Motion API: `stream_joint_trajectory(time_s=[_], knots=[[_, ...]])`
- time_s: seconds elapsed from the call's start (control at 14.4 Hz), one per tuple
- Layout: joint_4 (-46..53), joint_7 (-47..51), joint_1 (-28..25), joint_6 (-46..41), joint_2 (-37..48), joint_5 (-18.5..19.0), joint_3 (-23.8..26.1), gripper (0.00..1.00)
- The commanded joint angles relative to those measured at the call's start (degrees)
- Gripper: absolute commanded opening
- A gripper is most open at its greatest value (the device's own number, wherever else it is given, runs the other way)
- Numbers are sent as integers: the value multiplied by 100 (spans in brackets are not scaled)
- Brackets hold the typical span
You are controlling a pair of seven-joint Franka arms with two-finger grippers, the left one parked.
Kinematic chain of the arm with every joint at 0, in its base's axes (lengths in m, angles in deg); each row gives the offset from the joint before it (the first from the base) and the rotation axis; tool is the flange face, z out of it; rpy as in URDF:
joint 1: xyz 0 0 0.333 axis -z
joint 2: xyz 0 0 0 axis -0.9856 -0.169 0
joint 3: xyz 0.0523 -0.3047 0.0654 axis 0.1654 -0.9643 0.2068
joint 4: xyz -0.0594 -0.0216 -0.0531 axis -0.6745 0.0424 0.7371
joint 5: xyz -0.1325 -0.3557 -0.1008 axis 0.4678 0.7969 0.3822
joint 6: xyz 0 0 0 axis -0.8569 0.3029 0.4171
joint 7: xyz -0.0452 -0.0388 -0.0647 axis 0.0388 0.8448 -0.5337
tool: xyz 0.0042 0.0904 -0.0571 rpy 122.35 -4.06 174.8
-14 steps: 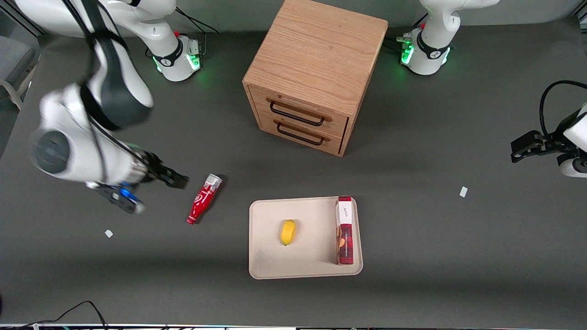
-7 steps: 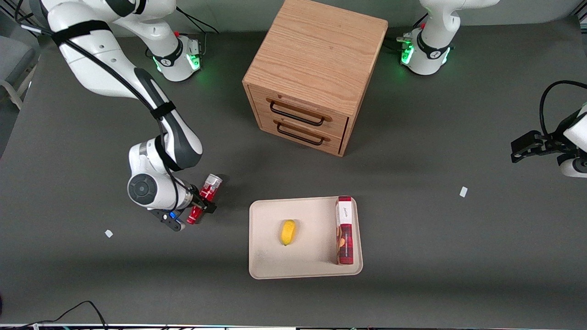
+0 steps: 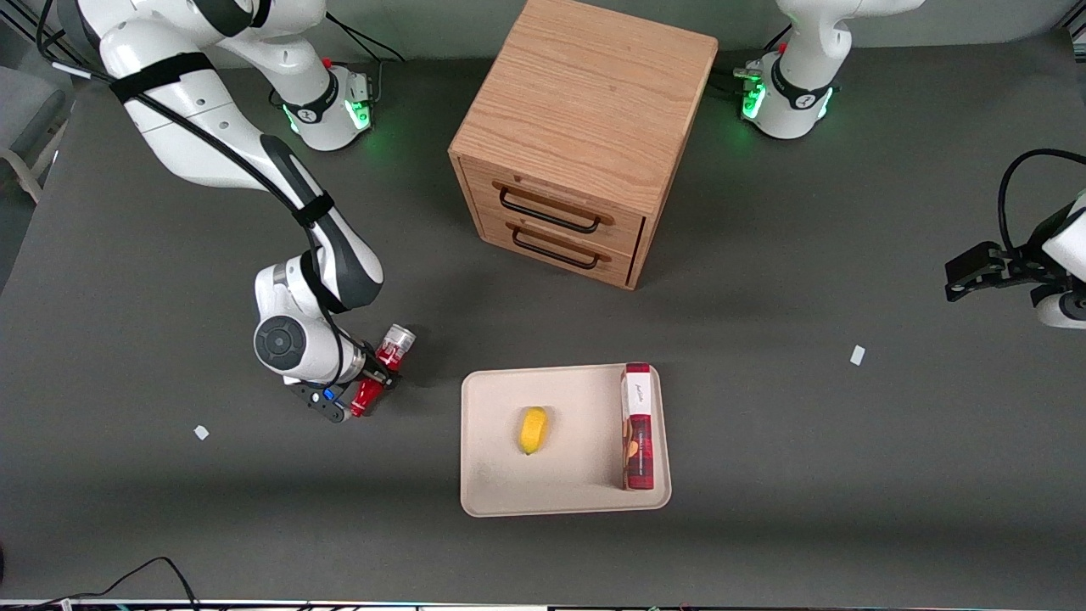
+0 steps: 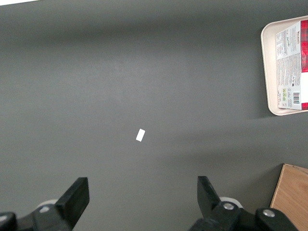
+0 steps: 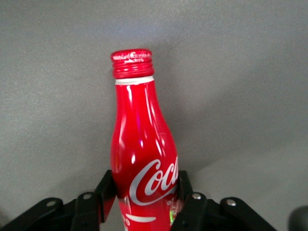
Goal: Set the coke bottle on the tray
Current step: 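Lift the bottle and carry it over the cream tray beside the lemon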
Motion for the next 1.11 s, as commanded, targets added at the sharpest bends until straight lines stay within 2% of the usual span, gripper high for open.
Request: stream_joint_trajectory(time_s=[0.0,0.35,0.56,0.77,0.97,1.04], knots=[[-117,99,-47,105,104,112,4,0],[94,-128,-38,-605,779,112,258,0],[689,-1575,-29,-1404,1106,42,338,0],[2190,-2720,-20,-2652,713,-20,487,0],[3290,-2828,-64,-2814,72,-450,689,0],[3667,-2828,-125,-2779,-227,-477,794,0]])
